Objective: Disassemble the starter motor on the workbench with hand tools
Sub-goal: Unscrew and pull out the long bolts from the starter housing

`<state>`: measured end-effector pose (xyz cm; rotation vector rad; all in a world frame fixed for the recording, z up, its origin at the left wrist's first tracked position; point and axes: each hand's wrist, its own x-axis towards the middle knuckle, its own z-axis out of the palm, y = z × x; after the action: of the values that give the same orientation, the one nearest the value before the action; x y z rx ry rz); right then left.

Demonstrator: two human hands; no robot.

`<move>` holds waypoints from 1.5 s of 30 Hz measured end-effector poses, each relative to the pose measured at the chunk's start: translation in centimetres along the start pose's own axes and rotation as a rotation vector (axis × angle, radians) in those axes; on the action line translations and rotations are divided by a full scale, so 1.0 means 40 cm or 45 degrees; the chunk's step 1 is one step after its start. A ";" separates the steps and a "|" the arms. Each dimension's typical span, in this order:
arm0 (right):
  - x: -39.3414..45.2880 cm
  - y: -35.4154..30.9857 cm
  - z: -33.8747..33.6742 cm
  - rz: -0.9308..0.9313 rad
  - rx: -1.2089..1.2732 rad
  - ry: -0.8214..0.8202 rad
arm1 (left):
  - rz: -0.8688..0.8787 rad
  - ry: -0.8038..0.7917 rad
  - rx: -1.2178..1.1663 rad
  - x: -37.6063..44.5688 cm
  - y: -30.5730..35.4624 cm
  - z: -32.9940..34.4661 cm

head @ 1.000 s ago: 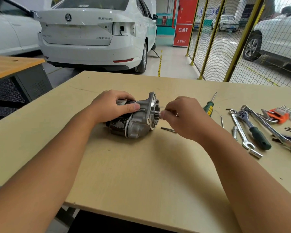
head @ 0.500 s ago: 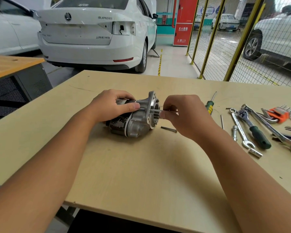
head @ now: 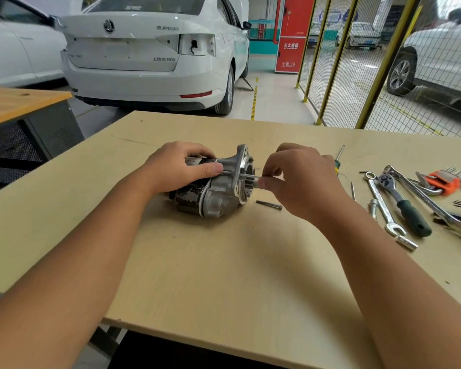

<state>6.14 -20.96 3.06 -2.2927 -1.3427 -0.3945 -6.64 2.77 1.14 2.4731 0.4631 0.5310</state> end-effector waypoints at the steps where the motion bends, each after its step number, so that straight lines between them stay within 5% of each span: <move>1: 0.000 -0.002 0.001 -0.006 -0.007 0.010 | -0.005 -0.001 -0.001 0.000 -0.001 0.000; 9: 0.004 0.019 0.006 -0.023 0.310 -0.064 | -0.012 -0.003 -0.006 -0.001 0.000 0.001; 15: 0.011 0.023 0.005 -0.094 0.177 -0.211 | -0.024 -0.001 -0.007 -0.002 0.002 0.000; 25: 0.003 0.011 0.000 -0.068 0.230 0.023 | -0.022 -0.010 -0.012 -0.004 0.003 -0.003; 34: 0.003 0.005 0.014 -0.020 0.320 -0.168 | 0.030 -0.049 -0.052 -0.007 -0.003 -0.010; 45: 0.000 0.010 0.030 -0.057 0.294 0.001 | 0.291 0.035 -0.271 -0.011 -0.002 -0.016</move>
<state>6.50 -20.52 1.92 -2.0764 -1.3651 -0.2409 -7.32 2.94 1.45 2.3275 0.1253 0.6699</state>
